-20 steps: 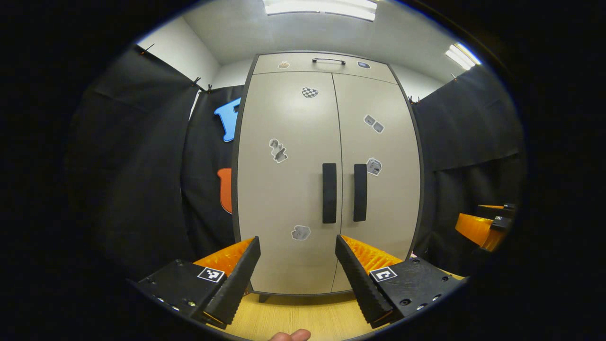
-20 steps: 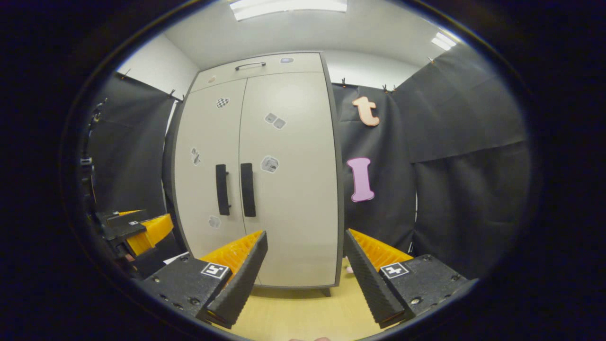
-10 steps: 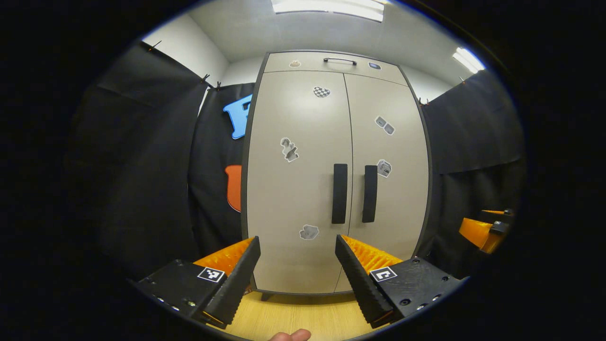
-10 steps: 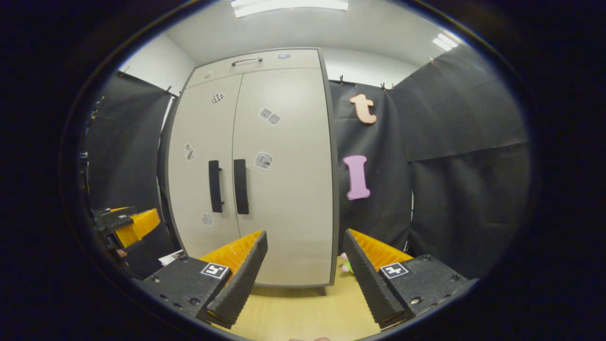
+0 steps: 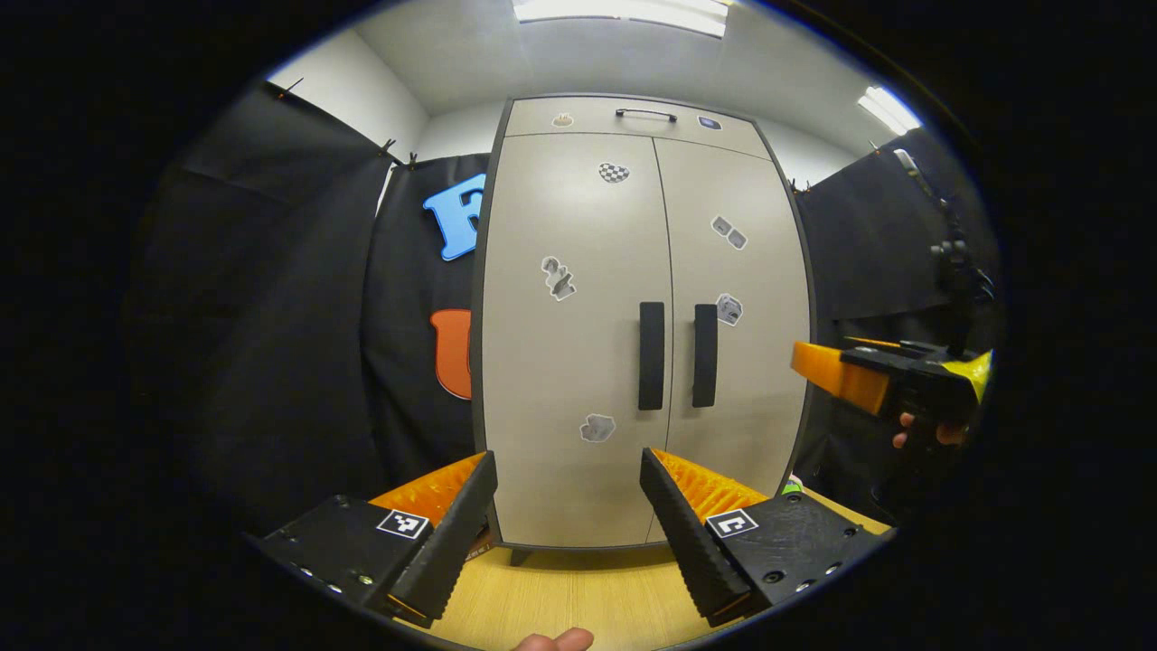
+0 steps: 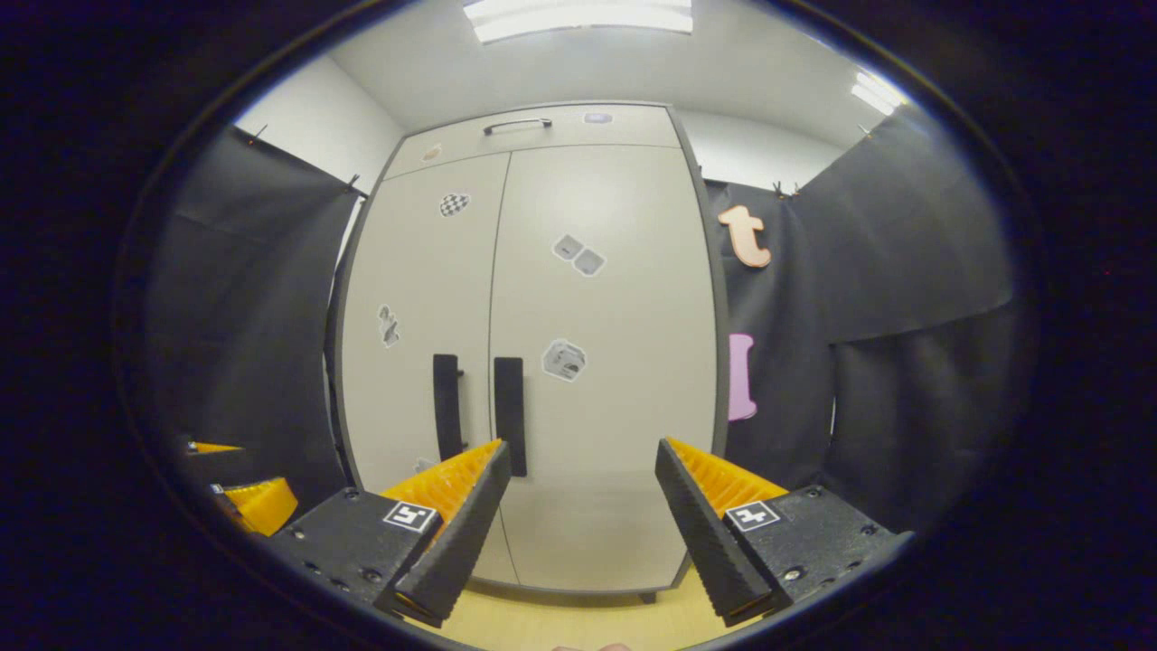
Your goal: Open the right door of the double-door shoe cabinet with the right hand, and open the left door with the left hand.
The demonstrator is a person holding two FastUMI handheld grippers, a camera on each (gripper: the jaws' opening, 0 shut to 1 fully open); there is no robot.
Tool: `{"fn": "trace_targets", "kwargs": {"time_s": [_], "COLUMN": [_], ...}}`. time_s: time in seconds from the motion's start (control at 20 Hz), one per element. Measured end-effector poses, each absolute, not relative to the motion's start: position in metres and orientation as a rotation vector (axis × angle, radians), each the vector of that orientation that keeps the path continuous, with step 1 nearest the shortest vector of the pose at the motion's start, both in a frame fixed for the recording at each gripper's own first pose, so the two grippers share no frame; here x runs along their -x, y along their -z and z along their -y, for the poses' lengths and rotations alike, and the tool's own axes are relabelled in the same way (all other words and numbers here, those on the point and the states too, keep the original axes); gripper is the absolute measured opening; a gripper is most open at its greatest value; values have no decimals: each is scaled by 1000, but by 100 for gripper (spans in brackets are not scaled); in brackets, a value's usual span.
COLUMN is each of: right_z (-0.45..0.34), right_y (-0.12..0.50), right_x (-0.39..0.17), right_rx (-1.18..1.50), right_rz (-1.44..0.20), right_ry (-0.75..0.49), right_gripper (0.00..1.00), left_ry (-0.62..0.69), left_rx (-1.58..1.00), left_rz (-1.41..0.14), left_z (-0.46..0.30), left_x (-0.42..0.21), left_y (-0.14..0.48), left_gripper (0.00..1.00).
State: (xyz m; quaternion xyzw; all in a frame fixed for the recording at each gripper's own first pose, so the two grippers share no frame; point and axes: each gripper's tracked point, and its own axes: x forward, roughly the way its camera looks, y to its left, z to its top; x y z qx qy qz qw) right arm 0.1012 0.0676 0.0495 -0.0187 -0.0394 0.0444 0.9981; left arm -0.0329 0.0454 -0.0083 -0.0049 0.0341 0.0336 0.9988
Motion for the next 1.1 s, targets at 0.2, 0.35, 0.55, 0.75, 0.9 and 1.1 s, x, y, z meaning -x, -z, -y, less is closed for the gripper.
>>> {"fn": "trace_targets", "kwargs": {"time_s": [0.2,0.35,0.55,0.75,0.9,1.1], "right_z": [-98,-104,-114,-116,-110,-111], "right_y": [-61,-50,-32,-25,-26,-26], "right_x": [-154,-192,-222,-238,-239,-238], "right_rx": [88,83,-9,-34,-7,0], "right_rz": [80,22,-53,-83,-70,-68], "right_ry": [-88,-62,-73,-42,10,7], "right_gripper": [100,100,100,98,90,78], "left_ry": [-70,-97,-131,-126,-125,-113], "left_rx": [34,15,-18,-2,-3,4], "left_rz": [-90,-86,-100,-116,-124,-119], "left_z": [-57,-71,-88,-94,-98,-98], "left_x": [41,48,52,53,50,47], "left_y": [17,20,27,31,33,33], "left_gripper": [95,95,95,96,96,96]}}
